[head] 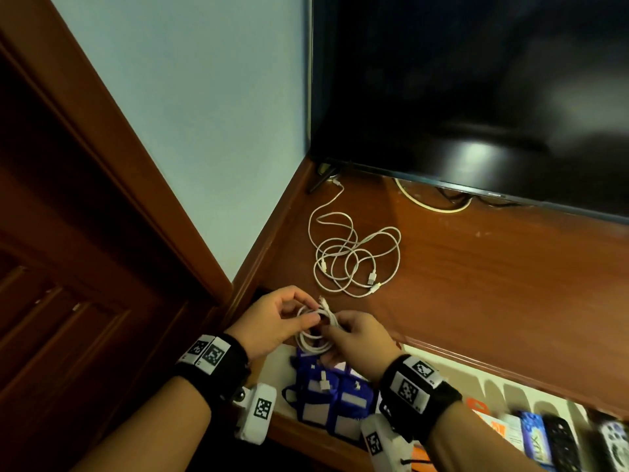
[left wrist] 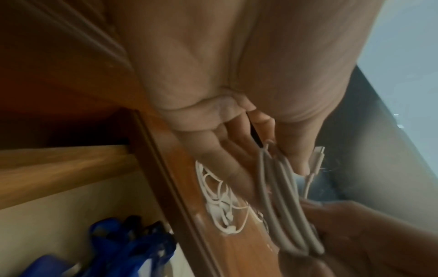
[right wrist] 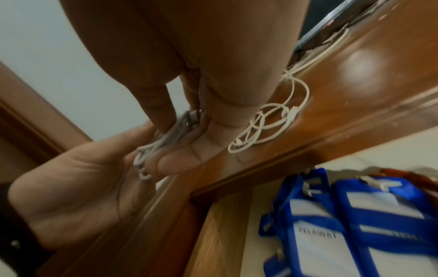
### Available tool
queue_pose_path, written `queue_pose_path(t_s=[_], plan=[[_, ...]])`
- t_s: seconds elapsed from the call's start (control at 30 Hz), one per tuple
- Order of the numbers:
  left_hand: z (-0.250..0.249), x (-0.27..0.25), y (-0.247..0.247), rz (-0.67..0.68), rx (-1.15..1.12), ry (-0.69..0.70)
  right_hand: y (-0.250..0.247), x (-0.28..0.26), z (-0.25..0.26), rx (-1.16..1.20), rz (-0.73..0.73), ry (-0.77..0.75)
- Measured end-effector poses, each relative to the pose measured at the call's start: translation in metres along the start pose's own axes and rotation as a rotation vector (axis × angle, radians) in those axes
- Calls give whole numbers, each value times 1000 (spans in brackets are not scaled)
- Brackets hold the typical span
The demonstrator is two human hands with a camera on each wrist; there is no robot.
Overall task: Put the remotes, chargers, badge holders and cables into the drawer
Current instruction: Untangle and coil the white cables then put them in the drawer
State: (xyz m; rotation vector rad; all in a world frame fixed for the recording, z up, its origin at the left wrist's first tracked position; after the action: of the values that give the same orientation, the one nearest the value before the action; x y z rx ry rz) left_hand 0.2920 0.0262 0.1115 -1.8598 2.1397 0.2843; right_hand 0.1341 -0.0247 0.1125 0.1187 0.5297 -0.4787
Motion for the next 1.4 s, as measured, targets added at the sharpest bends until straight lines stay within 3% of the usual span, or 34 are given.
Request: queue_pose_path(t_s=[0.27,0.43,0.5,0.7,0.87,1.1,1.4], plan=[[-47,1,-3,-101,156,105,-23,-19,30,137,14,-129],[-81,2,6,-115,499,200,-35,-31,42,-255,-109,-112],[-93,5,11,-83,584,232,-36,-35,48,-305,-118,-120],[-107,12,14,-83,416,189,-38,-46,57,-186,-100,-159],[-109,7,9,-184,276,233,-39,-54,60,-70,-104,-218],[-113,1,7,-305,93,282,-38,-57,58,-96,-129,-242],[-99,-4,25,-324,328,306,-35,-61,63,-29,-213,-311]])
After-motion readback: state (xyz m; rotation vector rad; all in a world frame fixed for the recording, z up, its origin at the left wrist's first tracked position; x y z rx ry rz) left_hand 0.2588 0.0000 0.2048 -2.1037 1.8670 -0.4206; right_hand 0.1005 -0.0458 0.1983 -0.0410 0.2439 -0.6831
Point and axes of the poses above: each hand's wrist, its own x-axis towards the middle knuckle, its own y-axis out of the palm, z = x × y, the point moved 6 cm from there along x, towards the middle knuckle, and after that the axes turned 15 degrees about z, right-handed, at the moved point
